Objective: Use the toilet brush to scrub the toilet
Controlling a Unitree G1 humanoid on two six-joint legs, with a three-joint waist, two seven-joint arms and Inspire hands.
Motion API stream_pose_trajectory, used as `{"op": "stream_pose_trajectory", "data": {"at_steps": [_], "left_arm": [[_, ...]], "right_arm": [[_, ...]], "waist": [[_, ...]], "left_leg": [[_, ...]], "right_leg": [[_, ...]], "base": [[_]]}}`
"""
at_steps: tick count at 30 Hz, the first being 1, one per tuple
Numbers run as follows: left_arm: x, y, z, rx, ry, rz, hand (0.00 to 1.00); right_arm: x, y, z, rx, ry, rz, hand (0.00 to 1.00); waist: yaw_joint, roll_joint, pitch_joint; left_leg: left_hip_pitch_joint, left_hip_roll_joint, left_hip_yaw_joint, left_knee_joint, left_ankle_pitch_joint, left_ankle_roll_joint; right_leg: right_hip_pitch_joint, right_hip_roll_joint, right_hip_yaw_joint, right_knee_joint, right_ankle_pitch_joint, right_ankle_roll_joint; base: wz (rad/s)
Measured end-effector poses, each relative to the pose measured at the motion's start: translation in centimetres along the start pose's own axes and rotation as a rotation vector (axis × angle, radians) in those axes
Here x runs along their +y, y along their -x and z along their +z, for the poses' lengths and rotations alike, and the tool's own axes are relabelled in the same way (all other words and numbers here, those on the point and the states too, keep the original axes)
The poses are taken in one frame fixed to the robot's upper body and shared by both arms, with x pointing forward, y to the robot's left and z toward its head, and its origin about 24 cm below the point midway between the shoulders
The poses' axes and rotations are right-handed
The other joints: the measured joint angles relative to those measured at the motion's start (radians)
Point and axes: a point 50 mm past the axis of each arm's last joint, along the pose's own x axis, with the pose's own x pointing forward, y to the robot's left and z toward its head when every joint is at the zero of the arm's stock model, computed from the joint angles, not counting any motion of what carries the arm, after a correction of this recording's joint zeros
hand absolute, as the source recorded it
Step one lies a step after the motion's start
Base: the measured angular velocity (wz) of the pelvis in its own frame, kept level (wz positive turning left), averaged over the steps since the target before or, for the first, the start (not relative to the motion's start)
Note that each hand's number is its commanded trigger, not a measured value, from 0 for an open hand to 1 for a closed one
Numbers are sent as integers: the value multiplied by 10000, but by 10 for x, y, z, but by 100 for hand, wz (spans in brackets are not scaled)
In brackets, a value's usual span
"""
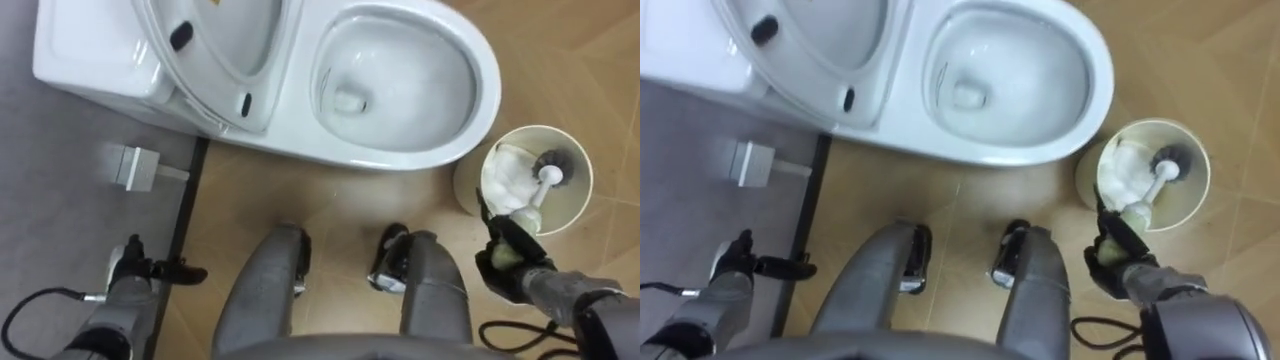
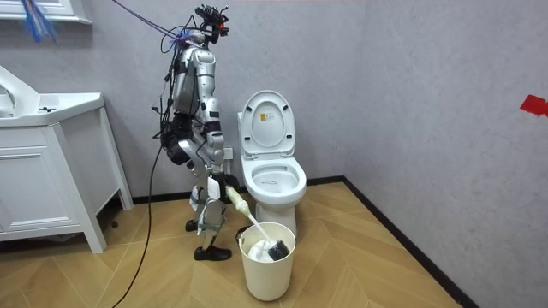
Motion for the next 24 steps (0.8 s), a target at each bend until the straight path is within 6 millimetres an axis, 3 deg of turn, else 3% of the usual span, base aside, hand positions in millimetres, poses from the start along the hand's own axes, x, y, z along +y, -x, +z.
{"op": "stream_pose_trajectory", "data": {"at_steps": [7,12,14,18,24], "left_arm": [[15,-2,-13,522,937,275,0],[22,1,-34,1029,1057,357,0],[30,4,-51,1487,1457,685,0],[43,16,-87,2292,1751,1359,0],[34,28,-103,2483,2373,1563,0]], "right_arm": [[-23,1,-7,394,309,-584,100],[-49,4,-14,553,-114,-984,100],[-65,7,-18,590,-580,-1224,100],[-93,13,-24,398,-1535,-1531,100],[-126,22,-37,308,-2459,-2129,100]], "waist": [[-110,-101,-15],[-140,-95,-44],[-119,-170,-85],[-302,-151,-197],[-466,-282,-268]], "left_leg": [[1487,70,-133,-1093,199,57],[2474,87,-260,-1928,401,52],[3254,55,-260,-2666,602,37],[4630,202,-336,-3904,895,-73],[6206,210,-390,-5083,1336,-170]], "right_leg": [[1682,211,-222,-1284,284,165],[2775,287,-460,-2126,431,226],[3456,290,-535,-2599,478,250],[4930,566,-783,-3817,728,253],[6408,651,-1005,-4693,753,272]], "base": [[3],[10],[8],[5],[11]]}}
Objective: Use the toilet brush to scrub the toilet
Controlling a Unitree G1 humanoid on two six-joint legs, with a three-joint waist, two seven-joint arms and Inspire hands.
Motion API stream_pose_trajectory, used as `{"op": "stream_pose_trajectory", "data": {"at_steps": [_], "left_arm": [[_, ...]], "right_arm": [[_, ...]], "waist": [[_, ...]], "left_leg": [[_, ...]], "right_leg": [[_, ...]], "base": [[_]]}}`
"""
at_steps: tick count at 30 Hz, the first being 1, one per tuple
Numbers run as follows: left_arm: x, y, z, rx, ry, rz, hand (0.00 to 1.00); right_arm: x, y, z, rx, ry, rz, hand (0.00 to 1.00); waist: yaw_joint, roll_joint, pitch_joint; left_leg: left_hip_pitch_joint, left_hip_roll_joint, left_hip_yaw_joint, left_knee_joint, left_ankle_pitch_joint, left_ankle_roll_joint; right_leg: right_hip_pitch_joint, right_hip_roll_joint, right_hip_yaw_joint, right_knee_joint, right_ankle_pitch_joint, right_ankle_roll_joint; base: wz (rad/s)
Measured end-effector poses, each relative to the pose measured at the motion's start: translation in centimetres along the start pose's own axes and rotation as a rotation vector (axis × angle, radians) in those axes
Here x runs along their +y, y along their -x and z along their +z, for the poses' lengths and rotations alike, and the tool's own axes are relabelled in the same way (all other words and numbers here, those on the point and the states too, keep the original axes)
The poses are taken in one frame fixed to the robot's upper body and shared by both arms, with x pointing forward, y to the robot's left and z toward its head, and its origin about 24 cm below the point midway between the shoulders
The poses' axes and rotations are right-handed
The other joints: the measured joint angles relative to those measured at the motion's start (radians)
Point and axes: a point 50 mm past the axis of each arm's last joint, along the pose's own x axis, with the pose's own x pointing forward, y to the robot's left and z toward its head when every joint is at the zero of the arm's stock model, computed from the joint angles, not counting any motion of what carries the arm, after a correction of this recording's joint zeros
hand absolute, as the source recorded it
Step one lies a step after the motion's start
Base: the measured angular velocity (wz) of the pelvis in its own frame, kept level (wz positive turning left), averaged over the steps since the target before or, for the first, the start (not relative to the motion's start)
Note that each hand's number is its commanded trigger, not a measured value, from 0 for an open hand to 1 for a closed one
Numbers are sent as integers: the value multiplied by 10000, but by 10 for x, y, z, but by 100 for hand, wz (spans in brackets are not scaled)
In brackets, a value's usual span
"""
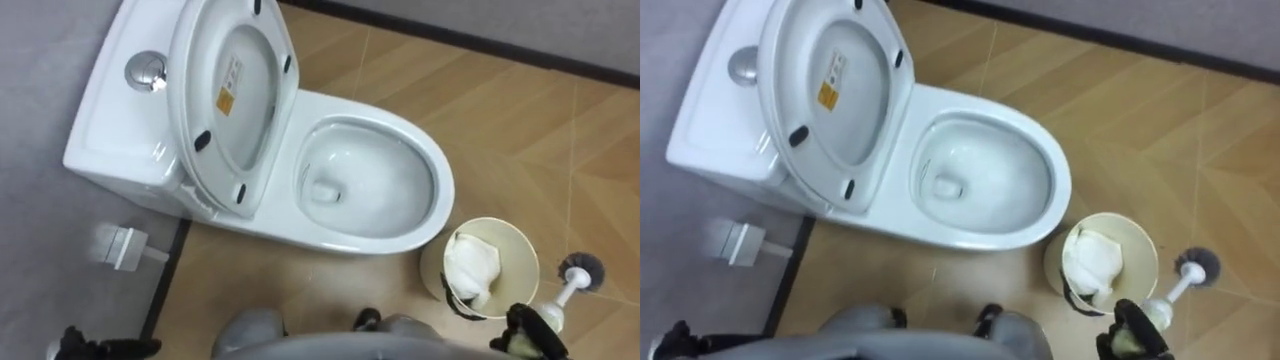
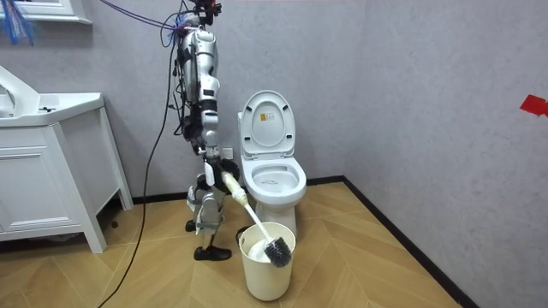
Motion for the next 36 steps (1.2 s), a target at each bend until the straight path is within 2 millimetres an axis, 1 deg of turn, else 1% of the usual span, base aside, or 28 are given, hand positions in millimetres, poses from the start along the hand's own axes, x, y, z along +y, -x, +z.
{"op": "stream_pose_trajectory", "data": {"at_steps": [1,3,5,8,10,12,14,18,20,21,23,25,28,29,30,32,35,36], "left_arm": [[-1,1,-1,32,86,50,0],[-1,2,-1,-65,235,165,0],[2,3,2,-291,506,431,0],[7,9,11,-952,990,1126,0],[7,12,18,-1382,781,1493,0],[8,17,31,-2122,539,1919,0],[9,21,36,-2493,374,2098,0],[13,31,52,-3855,-952,2883,0],[15,33,55,-4202,-1507,3233,0],[15,34,58,-4347,-1601,3301,0],[19,43,74,-5252,-1685,3598,0],[21,48,83,-5751,-1701,3942,0],[22,52,88,-6072,-1633,4187,0],[22,53,89,-6210,-1838,4344,0],[22,53,90,-6265,-1873,4398,0],[22,55,93,-6651,-2368,4601,0],[20,58,97,-7116,-3056,4791,0],[19,60,99,-7333,-3266,4837,0]], "right_arm": [[-3,0,-1,9,-45,-55,100],[-11,0,-4,-14,-212,-114,100],[-15,0,-7,8,-416,-136,100],[-20,0,-10,-33,-619,-270,100],[-18,-1,-10,-101,-569,-273,100],[-15,-2,-11,-83,-431,-166,100],[-12,-2,-11,-47,-36,-154,100],[-12,-2,-10,-164,449,-252,100],[-11,-2,-9,-242,455,-226,100],[-11,-2,-9,-255,456,-211,100],[-10,-2,-8,-358,492,-168,100],[-12,-2,-6,-547,605,-186,100],[-7,-3,-5,-771,997,42,100],[-7,-3,-6,-827,1280,41,100],[-6,-3,-6,-840,1440,50,100],[-4,-4,-7,-832,1882,165,100],[-4,-4,-7,-814,2435,266,100],[-1,-4,-7,-836,2786,353,100]], "waist": [[-9,-34,-24],[-1,-154,-30],[12,-191,-15],[39,-196,0],[92,-162,-11],[66,-125,-13],[110,-105,-11],[174,-122,-12],[176,-151,-19],[176,-164,-22],[263,-242,-21],[299,-257,-16],[300,-267,-1],[278,-289,16],[270,-297,13],[281,-344,36],[285,-349,45],[283,-338,54]], "left_leg": [[127,-7,1,-95,52,-13],[522,28,9,-273,126,-36],[750,72,6,-337,126,-38],[1135,178,200,-555,129,-50],[1162,181,221,-567,128,-53],[1152,181,213,-573,128,-54],[1153,181,207,-581,128,-54],[1132,178,112,-602,126,-58],[1126,180,72,-692,147,-88],[1124,182,54,-701,158,-102],[1096,189,-38,-685,188,-138],[1094,195,-46,-612,199,-146],[1144,195,-52,-579,202,-145],[1177,195,-67,-576,202,-145],[1183,196,-81,-575,202,-145],[1173,197,-94,-576,202,-145],[1228,201,-84,-607,201,-145],[1211,202,-69,-658,202,-145]], "right_leg": [[126,0,-14,-77,0,1],[567,56,-95,-310,0,1],[901,126,-171,-526,9,-8],[1317,239,-217,-799,70,-12],[1366,243,-226,-823,95,0],[1372,243,-253,-851,151,0],[1372,242,-258,-847,179,1],[1363,234,-344,-828,223,-5],[1367,234,-385,-829,245,-27],[1366,236,-396,-829,250,-34],[1377,246,-469,-833,266,-60],[1382,250,-479,-834,274,-72],[1454,250,-494,-847,275,-74],[1527,259,-515,-913,286,-74],[1554,268,-525,-950,308,-73],[1547,268,-522,-951,317,-69],[1537,272,-513,-963,328,-70],[1534,277,-479,-963,328,-70]], "base": [[5],[6],[9],[6],[2],[0],[0],[6],[6],[5],[8],[2],[0],[4],[4],[0],[0],[-4]]}}
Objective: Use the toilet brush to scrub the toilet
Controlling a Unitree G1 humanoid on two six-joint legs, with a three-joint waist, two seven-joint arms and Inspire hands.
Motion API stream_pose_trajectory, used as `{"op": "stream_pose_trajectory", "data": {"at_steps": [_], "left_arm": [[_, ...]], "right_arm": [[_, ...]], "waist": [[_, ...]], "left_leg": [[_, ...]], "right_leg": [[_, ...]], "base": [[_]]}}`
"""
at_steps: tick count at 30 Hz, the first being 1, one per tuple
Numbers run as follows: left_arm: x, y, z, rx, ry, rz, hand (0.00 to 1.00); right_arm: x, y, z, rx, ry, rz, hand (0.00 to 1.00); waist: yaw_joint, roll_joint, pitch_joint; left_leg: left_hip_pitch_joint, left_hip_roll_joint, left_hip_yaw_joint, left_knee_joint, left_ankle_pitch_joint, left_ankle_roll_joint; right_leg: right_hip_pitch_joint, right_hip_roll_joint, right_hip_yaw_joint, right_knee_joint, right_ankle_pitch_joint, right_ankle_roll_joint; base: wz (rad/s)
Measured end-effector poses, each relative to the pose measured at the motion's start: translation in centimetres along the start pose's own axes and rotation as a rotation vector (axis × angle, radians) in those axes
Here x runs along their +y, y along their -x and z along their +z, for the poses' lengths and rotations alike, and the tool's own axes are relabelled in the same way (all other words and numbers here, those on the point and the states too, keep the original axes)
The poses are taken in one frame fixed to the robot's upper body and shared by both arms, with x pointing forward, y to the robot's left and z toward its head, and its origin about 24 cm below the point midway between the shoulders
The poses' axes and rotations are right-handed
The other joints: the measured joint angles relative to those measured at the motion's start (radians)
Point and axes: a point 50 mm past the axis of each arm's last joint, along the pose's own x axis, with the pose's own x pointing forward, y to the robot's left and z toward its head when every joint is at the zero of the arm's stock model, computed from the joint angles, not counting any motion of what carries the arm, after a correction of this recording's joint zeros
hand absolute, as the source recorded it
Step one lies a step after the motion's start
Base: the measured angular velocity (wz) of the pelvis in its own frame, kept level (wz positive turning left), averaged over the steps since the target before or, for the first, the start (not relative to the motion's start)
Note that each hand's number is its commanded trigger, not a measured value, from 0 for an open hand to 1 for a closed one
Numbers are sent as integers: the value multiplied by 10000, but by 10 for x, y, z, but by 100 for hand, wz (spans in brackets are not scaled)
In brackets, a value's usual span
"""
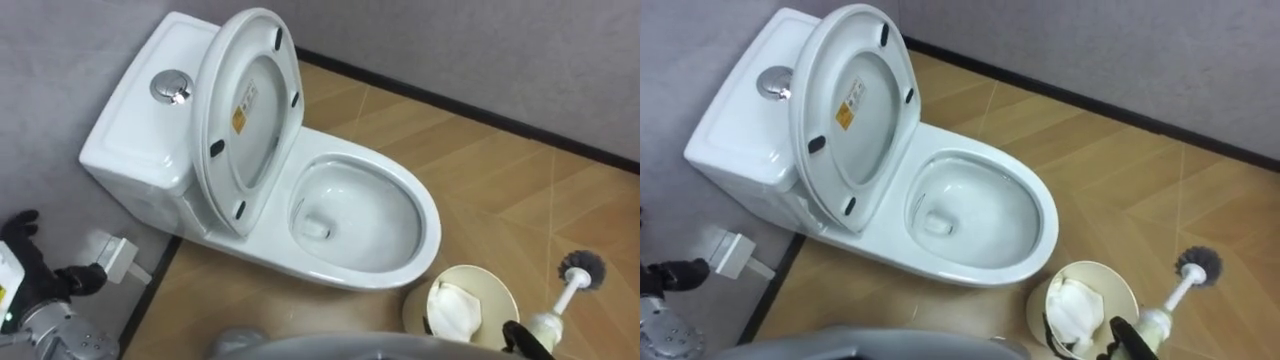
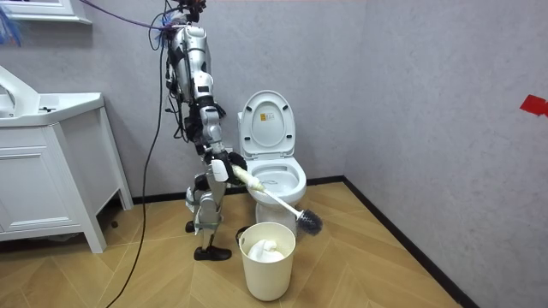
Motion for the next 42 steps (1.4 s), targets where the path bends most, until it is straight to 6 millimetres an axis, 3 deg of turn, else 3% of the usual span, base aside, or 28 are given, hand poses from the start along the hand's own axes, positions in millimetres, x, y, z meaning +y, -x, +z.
{"op": "stream_pose_trajectory", "data": {"at_steps": [9,15,22,30,36,42], "left_arm": [[-1,-4,27,-2108,-310,107,0],[-4,-4,41,-3359,-702,-29,0],[-11,2,42,-4004,-1143,-391,0],[-10,-2,43,-4581,-1851,-656,0],[-28,3,41,-4740,-2393,-2268,0],[-38,6,39,-4781,-2718,-3079,0]], "right_arm": [[21,-2,11,-396,1632,805,100],[33,-3,16,-581,2870,1187,100],[42,-3,22,-907,4165,1475,100],[58,-2,28,-1152,5163,1900,100],[75,2,49,-1721,7535,2330,100],[96,7,60,-2327,8779,2874,100]], "waist": [[-250,279,50],[-461,473,-18],[-576,370,-40],[-825,350,-61],[-809,358,-47],[-799,279,-22]], "left_leg": [[112,15,159,-80,21,10],[312,14,313,-220,55,20],[477,15,611,-325,63,18],[464,13,614,-329,65,22],[562,-15,705,-448,130,94],[484,-12,730,-444,131,96]], "right_leg": [[4,44,160,-159,44,10],[61,52,352,-164,44,13],[41,90,733,-167,58,37],[-11,79,770,-132,87,48],[-2,48,825,-128,144,65],[-53,45,798,-132,173,65]], "base": [[-5],[-12],[-15],[0],[-3],[0]]}}
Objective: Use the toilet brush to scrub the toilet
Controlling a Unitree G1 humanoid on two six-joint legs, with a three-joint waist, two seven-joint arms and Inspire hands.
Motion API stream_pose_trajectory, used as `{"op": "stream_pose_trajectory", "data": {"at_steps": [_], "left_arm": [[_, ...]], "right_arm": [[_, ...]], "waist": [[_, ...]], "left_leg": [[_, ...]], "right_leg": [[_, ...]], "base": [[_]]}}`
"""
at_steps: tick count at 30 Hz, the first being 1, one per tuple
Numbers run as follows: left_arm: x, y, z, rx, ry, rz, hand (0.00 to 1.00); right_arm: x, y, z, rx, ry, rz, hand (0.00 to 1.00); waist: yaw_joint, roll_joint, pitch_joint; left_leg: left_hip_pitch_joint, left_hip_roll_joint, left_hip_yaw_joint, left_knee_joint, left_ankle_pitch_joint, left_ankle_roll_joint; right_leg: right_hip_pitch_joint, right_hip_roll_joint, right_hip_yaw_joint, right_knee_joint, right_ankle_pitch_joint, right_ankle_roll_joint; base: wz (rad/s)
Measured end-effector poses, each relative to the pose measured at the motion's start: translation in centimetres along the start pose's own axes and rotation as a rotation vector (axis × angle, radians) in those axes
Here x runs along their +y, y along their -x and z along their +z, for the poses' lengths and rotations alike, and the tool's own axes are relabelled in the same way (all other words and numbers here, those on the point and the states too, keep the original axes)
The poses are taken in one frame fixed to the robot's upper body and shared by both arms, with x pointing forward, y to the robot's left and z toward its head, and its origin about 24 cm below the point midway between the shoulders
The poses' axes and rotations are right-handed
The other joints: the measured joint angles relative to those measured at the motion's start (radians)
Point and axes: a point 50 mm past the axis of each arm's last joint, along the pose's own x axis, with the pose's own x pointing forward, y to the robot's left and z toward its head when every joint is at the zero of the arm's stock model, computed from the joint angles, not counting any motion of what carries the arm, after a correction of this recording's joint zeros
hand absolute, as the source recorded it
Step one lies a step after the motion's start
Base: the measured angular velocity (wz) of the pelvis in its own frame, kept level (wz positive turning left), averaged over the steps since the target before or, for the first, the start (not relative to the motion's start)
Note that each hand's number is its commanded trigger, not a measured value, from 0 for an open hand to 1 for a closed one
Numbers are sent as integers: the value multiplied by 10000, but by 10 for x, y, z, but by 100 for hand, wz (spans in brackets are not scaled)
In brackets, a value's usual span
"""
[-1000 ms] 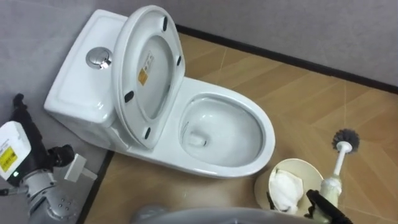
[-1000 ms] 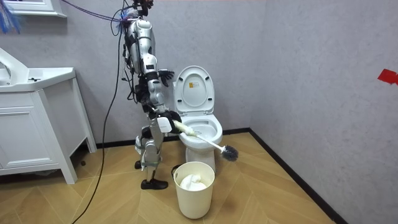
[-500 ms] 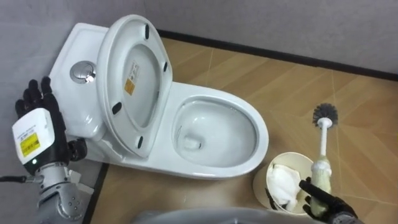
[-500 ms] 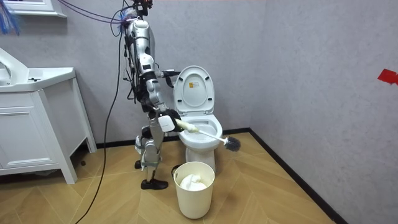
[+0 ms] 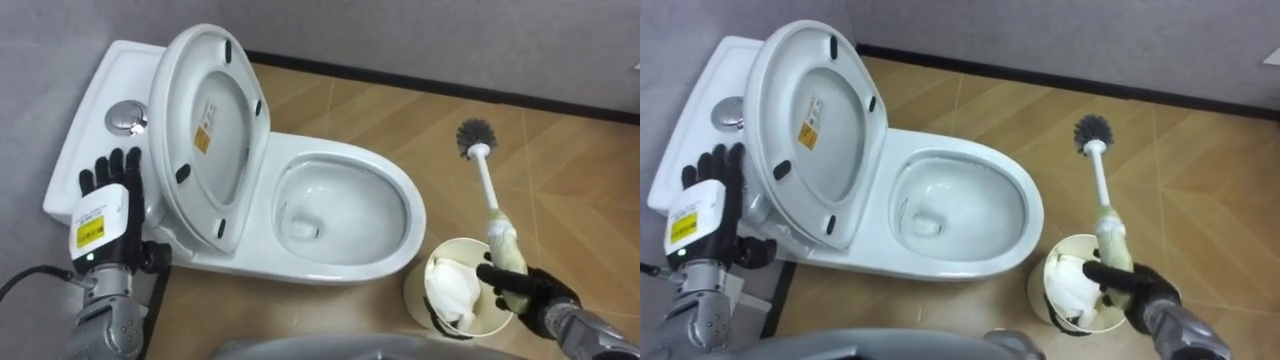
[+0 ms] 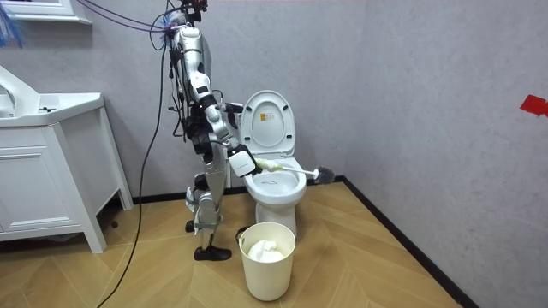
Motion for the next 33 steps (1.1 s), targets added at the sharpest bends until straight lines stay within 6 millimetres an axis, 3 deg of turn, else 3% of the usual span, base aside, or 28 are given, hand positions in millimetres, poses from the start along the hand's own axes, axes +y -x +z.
{"op": "stream_pose_trajectory", "data": {"at_steps": [9,19,22,30,32,33], "left_arm": [[-4,1,-3,-103,-512,-652,0],[-2,-2,-7,58,-834,-1030,0],[1,-4,-9,47,-971,-1062,0],[8,-24,6,-508,-743,-839,0],[14,-34,14,-812,-638,-611,0],[15,-37,17,-937,-596,-560,0]], "right_arm": [[15,-7,37,-656,1867,486,100],[26,-7,63,-1240,4544,337,100],[33,-7,72,-1476,5494,279,100],[33,-9,80,-1486,7270,-658,100],[32,-10,89,-1586,8347,-1195,100],[31,-10,90,-1495,8758,-1409,100]], "waist": [[32,-42,-53],[80,-77,-117],[102,-201,-246],[584,-214,-233],[710,-163,-112],[812,-155,-91]], "left_leg": [[-18,-3,17,1,8,7],[-48,-9,38,-2,65,3],[-202,-26,36,11,127,-4],[-858,-28,-49,365,147,-8],[-1356,-59,-142,544,169,-17],[-1505,-63,-148,559,191,-22]], "right_leg": [[-33,0,-15,20,7,-1],[-136,-22,7,171,8,-6],[-304,-37,21,200,33,-46],[-852,-87,-59,462,80,-115],[-1360,-151,-109,685,99,-150],[-1510,-159,-116,708,112,-174]], "base": [[0],[0],[0],[1],[5],[3]]}}
